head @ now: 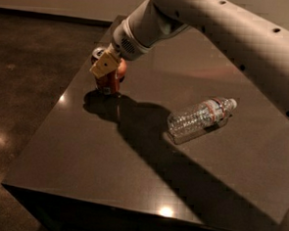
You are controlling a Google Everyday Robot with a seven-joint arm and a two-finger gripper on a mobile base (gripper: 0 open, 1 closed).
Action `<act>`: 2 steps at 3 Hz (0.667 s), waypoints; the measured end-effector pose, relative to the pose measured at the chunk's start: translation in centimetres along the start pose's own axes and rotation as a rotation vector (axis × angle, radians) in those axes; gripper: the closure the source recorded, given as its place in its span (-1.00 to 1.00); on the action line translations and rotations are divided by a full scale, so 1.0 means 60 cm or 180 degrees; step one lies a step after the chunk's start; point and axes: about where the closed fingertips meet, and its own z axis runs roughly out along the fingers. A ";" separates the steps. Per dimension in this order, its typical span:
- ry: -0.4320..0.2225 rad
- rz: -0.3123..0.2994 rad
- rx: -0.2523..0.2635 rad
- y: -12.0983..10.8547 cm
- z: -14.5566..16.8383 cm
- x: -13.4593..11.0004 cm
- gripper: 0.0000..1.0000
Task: Move coke can near apple
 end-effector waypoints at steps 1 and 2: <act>0.0045 -0.0008 0.0006 -0.016 0.013 0.006 -0.28; 0.0076 -0.0005 0.0012 -0.030 0.015 0.019 -0.73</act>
Offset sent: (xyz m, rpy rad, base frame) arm 0.0282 -0.0203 -0.0192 -0.0345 0.0028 -0.0136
